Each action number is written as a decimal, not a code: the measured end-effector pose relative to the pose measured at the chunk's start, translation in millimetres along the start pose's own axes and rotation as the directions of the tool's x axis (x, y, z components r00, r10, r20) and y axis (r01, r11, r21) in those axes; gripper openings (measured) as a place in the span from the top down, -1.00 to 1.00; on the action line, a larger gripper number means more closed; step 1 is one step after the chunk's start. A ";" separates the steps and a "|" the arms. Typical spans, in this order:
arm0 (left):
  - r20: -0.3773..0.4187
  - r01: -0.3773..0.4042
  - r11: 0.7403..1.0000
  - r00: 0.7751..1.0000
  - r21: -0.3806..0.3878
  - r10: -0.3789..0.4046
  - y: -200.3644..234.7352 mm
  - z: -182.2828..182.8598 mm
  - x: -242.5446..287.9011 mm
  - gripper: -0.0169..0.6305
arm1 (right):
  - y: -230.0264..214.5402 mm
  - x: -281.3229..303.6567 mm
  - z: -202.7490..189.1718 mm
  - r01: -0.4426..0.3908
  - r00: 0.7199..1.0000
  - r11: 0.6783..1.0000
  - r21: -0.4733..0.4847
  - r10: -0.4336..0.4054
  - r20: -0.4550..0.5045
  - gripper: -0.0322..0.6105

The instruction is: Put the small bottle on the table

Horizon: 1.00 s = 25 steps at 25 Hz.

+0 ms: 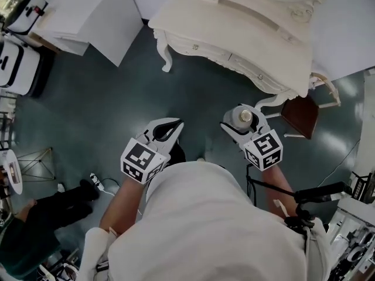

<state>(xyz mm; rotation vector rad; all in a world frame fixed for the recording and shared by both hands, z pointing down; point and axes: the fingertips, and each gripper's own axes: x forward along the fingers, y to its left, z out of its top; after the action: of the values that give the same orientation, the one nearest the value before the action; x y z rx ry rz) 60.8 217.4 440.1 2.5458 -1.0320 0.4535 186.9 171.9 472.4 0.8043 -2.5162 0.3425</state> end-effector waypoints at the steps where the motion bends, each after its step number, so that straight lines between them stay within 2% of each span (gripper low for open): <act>1: -0.001 0.010 1.000 1.000 0.010 -0.010 17.3 6.8 2.2 0.94 | -4.6 13.3 10.2 0.008 1.000 1.000 0.005 -0.008 -0.002 -0.16; 9: -0.008 0.099 0.993 0.995 0.071 -0.098 149.6 61.4 6.1 0.94 | -44.7 120.2 106.3 0.072 0.997 0.997 0.038 -0.073 0.014 -0.16; 16: -0.032 0.144 0.987 0.989 0.069 -0.142 228.7 79.5 16.3 0.94 | -84.0 185.8 155.9 0.117 0.993 0.991 0.058 -0.119 0.028 -0.16; 22: -0.012 0.135 0.990 0.991 0.044 -0.135 276.7 103.7 44.7 0.94 | -148.4 228.3 183.8 0.135 0.990 0.990 0.045 -0.137 0.023 -0.16; 25: -0.011 0.097 0.995 0.995 0.031 -0.097 305.9 117.0 67.5 0.94 | -195.3 252.2 196.2 0.132 0.991 0.991 0.031 -0.133 0.023 -0.16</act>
<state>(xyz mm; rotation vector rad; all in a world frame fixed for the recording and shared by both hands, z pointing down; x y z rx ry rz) -92.8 -79.3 426.8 2.6050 -0.8997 0.4581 52.2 -176.8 450.0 0.9875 -2.4708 0.3270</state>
